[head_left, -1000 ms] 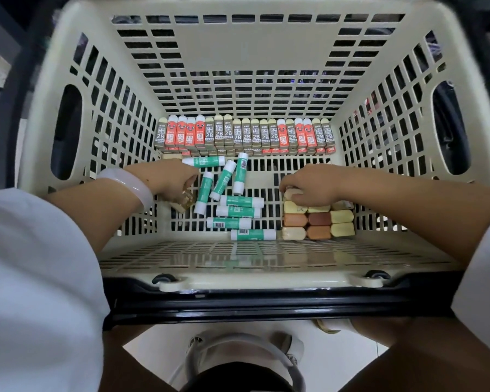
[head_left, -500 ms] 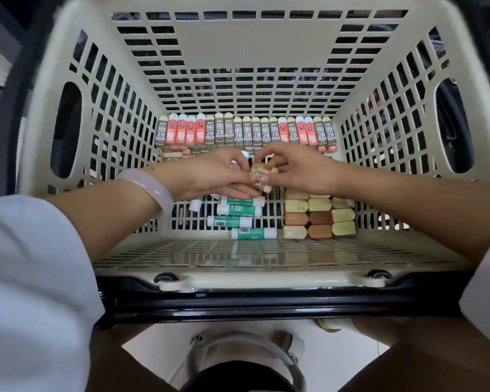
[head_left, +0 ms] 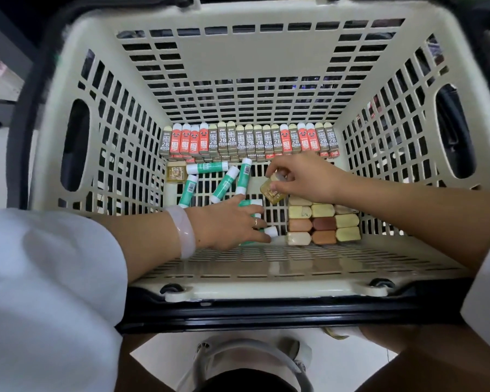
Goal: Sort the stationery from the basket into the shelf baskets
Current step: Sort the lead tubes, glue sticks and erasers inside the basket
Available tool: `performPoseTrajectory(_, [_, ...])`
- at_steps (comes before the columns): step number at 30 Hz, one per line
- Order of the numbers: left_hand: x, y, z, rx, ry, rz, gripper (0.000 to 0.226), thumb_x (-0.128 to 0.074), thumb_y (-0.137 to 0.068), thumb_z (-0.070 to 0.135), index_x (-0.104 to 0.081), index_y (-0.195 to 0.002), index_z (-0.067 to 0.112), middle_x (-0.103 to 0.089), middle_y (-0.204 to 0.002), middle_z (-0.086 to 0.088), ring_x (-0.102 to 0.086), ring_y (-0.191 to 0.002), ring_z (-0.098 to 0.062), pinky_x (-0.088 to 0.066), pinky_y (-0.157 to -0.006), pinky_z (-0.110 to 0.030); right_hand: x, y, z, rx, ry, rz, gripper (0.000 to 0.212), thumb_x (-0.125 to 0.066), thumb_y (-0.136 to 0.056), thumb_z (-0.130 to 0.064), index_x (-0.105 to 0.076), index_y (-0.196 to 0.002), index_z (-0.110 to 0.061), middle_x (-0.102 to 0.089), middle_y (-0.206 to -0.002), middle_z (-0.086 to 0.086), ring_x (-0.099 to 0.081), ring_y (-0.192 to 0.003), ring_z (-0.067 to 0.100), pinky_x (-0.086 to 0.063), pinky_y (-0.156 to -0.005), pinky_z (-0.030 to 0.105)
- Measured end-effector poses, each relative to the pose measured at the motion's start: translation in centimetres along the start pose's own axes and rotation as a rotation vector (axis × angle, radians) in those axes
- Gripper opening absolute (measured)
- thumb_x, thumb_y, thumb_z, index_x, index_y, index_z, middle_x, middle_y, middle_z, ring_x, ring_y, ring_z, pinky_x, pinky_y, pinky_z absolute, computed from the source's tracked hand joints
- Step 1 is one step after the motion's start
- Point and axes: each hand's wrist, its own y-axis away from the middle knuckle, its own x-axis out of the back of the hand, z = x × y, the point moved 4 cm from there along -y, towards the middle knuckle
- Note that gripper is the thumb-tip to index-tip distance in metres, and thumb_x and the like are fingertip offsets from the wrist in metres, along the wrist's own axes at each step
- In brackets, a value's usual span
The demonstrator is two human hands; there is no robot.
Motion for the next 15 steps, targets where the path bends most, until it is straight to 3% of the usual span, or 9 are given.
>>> performPoseTrajectory(3, [0.2,0.0,0.1,0.011,-0.043,-0.015,0.065,-0.045,-0.095,0.015,-0.009,-0.147,0.029,-0.007,-0.155,0.0,-0.012,-0.138,-0.026,-0.023,-0.107,-0.051,-0.5,-0.1,0.3,-0.015,0.009,-0.067,0.028,-0.052,-0.093,-0.021,-0.059,-0.118,-0.013,-0.041,-0.063,-0.017,-0.04,-0.056,-0.003,-0.031,-0.052,0.003])
performPoseTrajectory(5, [0.5,-0.1,0.0,0.003,-0.052,-0.044,0.063,-0.044,-0.096,0.016,-0.01,-0.147,0.03,-0.005,-0.156,0.002,-0.015,-0.137,-0.026,-0.027,-0.104,-0.048,-0.7,0.0,0.1,-0.016,0.013,-0.12,0.031,-0.051,-0.093,-0.018,-0.055,-0.123,-0.012,-0.046,-0.066,-0.015,-0.044,-0.06,-0.002,-0.035,-0.057,0.003])
performPoseTrajectory(6, [0.8,-0.1,-0.1,0.001,-0.04,-0.053,0.06,-0.043,-0.096,0.017,-0.014,-0.147,0.03,-0.01,-0.155,0.003,-0.019,-0.135,-0.026,-0.03,-0.101,-0.046,-0.9,0.2,0.0,-0.018,0.005,-0.148,0.033,-0.053,-0.092,-0.018,-0.053,-0.124,-0.012,-0.054,-0.072,-0.009,-0.052,-0.066,0.003,-0.041,-0.062,0.009])
performPoseTrajectory(8, [1.2,0.2,-0.4,0.024,0.038,-0.039,0.042,-0.04,-0.097,0.022,-0.037,-0.138,0.029,-0.037,-0.142,-0.001,-0.036,-0.125,-0.026,-0.036,-0.096,-0.042,-1.1,0.5,-0.2,-0.023,0.0,-0.19,0.034,-0.058,-0.089,-0.019,-0.05,-0.121,-0.012,-0.063,-0.089,0.002,-0.061,-0.083,0.019,-0.05,-0.076,0.032])
performPoseTrajectory(10, [1.4,1.2,-1.1,0.059,0.117,-0.043,0.027,-0.041,-0.095,0.024,-0.062,-0.11,0.02,-0.058,-0.1,-0.003,-0.054,-0.095,-0.023,-0.042,-0.091,-0.04,-1.5,0.8,-0.6,0.003,0.044,-0.207,0.031,-0.061,-0.087,-0.021,-0.049,-0.115,-0.012,-0.066,-0.093,0.004,-0.062,-0.087,0.021,-0.05,-0.078,0.036])
performPoseTrajectory(11, [1.1,1.7,-1.6,0.07,0.185,-0.079,0.023,-0.044,-0.093,0.024,-0.065,-0.098,0.017,-0.059,-0.087,-0.001,-0.057,-0.085,-0.022,-0.044,-0.088,-0.039,-1.8,1.0,-0.9,0.033,0.093,-0.216,0.031,-0.061,-0.087,-0.024,-0.049,-0.113,-0.013,-0.066,-0.092,0.005,-0.062,-0.085,0.021,-0.05,-0.076,0.035])
performPoseTrajectory(13, [0.6,2.7,-2.8,0.1,0.46,-0.128,0.016,-0.052,-0.09,0.02,-0.067,-0.095,0.015,-0.064,-0.09,0.003,-0.059,-0.084,-0.015,-0.047,-0.087,-0.032,-2.6,1.5,-1.7,0.114,0.195,-0.24,0.031,-0.061,-0.086,-0.029,-0.05,-0.112,-0.015,-0.065,-0.091,0.003,-0.059,-0.082,0.019,-0.047,-0.069,0.031])
performPoseTrajectory(15, [1.1,3.3,-4.5,0.177,0.701,-0.011,0.013,-0.055,-0.09,0.017,-0.066,-0.096,0.014,-0.063,-0.09,0.009,-0.058,-0.085,-0.008,-0.045,-0.084,-0.025,-3.7,2.0,-2.4,0.205,0.274,-0.274,0.03,-0.06,-0.087,-0.03,-0.049,-0.111,-0.016,-0.063,-0.093,0.003,-0.058,-0.083,0.02,-0.044,-0.066,0.029])
